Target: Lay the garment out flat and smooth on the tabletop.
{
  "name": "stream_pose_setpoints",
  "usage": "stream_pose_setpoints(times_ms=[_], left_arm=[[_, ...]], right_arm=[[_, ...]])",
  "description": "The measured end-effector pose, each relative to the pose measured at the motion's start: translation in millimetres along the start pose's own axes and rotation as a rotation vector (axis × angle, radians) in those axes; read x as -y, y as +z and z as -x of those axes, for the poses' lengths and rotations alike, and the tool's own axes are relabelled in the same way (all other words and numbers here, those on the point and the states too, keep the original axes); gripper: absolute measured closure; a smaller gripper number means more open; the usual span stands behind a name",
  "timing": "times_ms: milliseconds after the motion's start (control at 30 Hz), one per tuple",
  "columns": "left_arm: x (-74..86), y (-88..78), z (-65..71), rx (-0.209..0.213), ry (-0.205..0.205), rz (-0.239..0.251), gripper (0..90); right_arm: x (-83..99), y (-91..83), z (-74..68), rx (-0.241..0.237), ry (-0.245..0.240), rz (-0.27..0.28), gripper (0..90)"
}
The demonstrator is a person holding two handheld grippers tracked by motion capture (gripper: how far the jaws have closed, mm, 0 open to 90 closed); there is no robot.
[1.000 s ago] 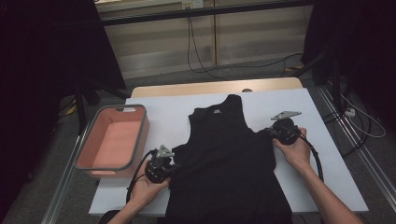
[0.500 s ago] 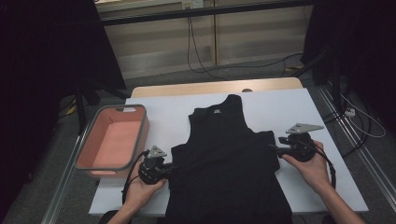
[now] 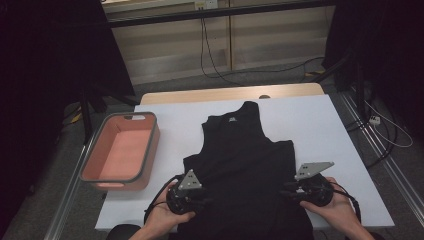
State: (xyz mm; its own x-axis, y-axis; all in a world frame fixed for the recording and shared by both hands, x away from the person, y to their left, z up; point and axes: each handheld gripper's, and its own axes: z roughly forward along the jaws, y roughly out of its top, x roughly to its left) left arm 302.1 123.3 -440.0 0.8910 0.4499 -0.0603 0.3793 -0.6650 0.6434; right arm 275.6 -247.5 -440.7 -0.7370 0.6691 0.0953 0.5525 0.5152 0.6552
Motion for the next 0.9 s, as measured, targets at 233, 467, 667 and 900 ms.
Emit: stream_pose_setpoints(times_ms=[233,467,667,900], left_arm=[[-2.3,8.3,5.4,0.004,0.05,0.005,44.1],[-8.4,6.2,9.3,0.025,0.075,-0.04,89.9],[-4.4,-1.3,13.1,0.067,0.098,-0.073,90.0],[-0.4,-5.1,25.9,0.093,0.074,-0.072,90.0]], right_arm=[[-1.1,8.2,-10.7,0.027,-0.067,-0.041,53.3],[0.2,6.0,-10.7,-0.002,-0.061,-0.039,89.8],[1.0,0.9,-13.4,-0.02,-0.102,-0.069,90.0],[7.0,-6.3,-31.8,-0.064,-0.153,-0.103,90.0]])
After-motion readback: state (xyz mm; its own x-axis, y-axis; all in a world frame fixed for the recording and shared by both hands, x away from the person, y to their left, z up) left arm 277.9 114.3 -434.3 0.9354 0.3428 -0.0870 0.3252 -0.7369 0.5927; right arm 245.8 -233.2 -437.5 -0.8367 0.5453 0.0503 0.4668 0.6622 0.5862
